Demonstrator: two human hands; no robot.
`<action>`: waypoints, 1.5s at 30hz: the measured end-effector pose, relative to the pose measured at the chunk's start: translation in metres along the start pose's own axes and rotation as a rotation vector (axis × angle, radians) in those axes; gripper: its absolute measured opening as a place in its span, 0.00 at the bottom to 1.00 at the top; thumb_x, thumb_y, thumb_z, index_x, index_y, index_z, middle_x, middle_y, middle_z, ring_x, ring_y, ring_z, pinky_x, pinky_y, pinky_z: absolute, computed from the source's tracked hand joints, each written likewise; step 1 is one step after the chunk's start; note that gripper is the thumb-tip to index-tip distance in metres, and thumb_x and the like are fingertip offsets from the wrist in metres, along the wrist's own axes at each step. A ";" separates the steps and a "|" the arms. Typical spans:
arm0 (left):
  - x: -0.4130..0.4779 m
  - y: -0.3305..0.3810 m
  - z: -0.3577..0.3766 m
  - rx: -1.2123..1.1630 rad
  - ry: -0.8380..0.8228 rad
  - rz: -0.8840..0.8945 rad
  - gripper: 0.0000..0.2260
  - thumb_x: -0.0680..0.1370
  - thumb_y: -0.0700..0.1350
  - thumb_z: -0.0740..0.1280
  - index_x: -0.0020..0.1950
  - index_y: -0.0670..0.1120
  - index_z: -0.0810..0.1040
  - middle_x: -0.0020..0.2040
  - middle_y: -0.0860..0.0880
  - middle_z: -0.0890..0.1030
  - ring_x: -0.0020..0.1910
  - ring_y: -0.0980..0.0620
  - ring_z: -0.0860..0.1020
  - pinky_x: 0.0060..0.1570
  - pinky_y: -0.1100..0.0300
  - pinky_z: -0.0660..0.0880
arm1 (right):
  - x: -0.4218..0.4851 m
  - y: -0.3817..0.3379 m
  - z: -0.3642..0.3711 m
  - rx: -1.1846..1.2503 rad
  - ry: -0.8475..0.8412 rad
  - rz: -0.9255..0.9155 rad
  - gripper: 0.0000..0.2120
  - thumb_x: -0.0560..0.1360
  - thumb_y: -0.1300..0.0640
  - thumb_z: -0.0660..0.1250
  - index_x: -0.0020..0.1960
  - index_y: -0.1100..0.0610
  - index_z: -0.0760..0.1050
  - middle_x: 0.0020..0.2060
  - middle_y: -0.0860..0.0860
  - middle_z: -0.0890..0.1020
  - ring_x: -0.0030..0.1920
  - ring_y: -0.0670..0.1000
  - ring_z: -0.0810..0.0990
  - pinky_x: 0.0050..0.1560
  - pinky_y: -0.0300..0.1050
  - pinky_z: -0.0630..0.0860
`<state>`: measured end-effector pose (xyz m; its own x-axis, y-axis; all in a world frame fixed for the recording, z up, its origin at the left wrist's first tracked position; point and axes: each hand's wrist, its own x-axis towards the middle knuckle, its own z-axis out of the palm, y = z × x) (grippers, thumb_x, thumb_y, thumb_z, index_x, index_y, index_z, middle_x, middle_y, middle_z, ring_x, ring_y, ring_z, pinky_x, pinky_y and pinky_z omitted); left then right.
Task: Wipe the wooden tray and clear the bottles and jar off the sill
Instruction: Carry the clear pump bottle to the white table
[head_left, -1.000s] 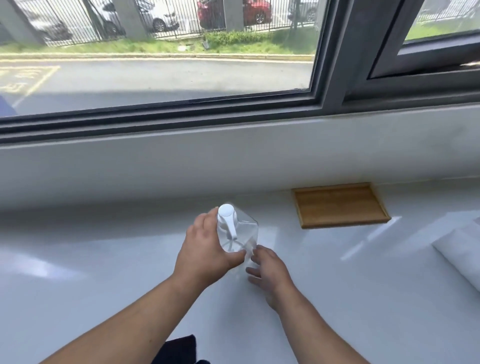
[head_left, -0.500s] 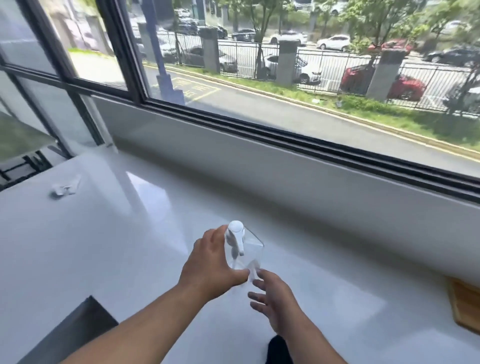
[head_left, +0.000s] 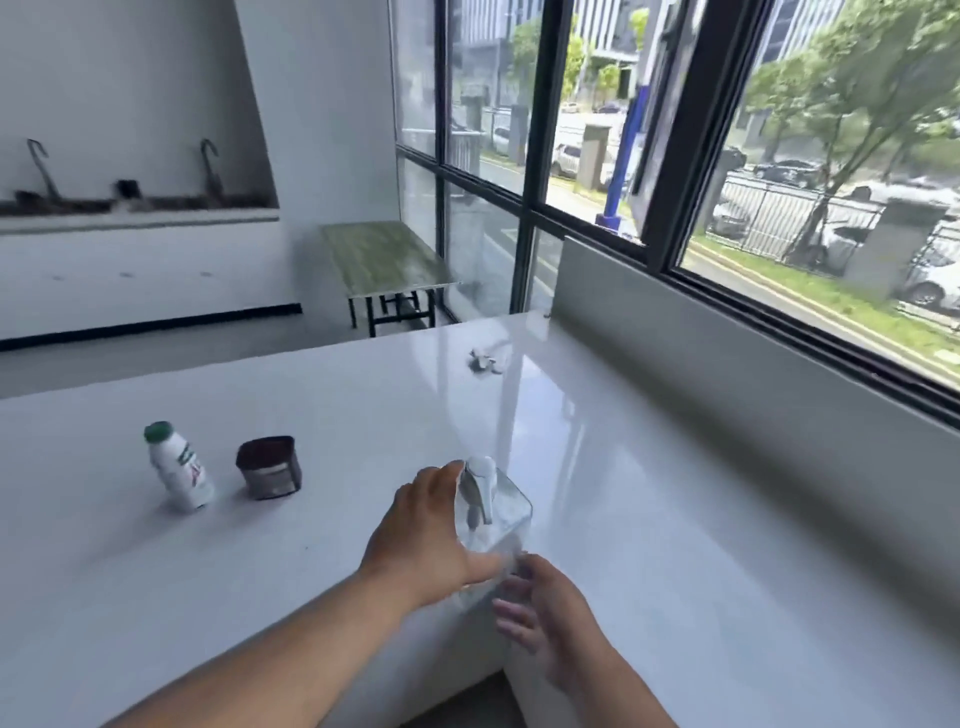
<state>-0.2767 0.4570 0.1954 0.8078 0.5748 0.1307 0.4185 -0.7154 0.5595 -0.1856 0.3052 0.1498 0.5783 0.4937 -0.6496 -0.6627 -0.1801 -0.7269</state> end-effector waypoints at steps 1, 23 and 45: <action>-0.003 -0.018 -0.013 0.009 0.021 -0.025 0.49 0.58 0.73 0.71 0.76 0.62 0.60 0.69 0.59 0.70 0.69 0.51 0.70 0.60 0.57 0.71 | 0.003 0.002 0.022 -0.024 -0.024 0.003 0.11 0.82 0.52 0.63 0.60 0.57 0.77 0.59 0.56 0.82 0.52 0.61 0.84 0.48 0.52 0.80; -0.004 -0.299 -0.136 0.090 0.261 -0.550 0.50 0.60 0.71 0.71 0.79 0.59 0.62 0.74 0.59 0.68 0.73 0.52 0.69 0.66 0.57 0.73 | 0.153 0.059 0.329 -0.382 -0.414 0.256 0.08 0.79 0.49 0.66 0.56 0.50 0.77 0.60 0.53 0.80 0.55 0.62 0.86 0.50 0.54 0.83; 0.052 -0.419 -0.121 0.072 0.168 -0.682 0.51 0.61 0.69 0.77 0.80 0.59 0.61 0.74 0.58 0.67 0.72 0.51 0.70 0.62 0.59 0.71 | 0.271 0.089 0.415 -0.444 -0.402 0.380 0.11 0.81 0.50 0.65 0.60 0.53 0.79 0.61 0.54 0.80 0.55 0.63 0.84 0.54 0.55 0.82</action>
<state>-0.4603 0.8351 0.0667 0.2834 0.9535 -0.1023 0.8396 -0.1951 0.5070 -0.2859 0.7759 0.0018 0.0683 0.5887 -0.8055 -0.4779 -0.6894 -0.5444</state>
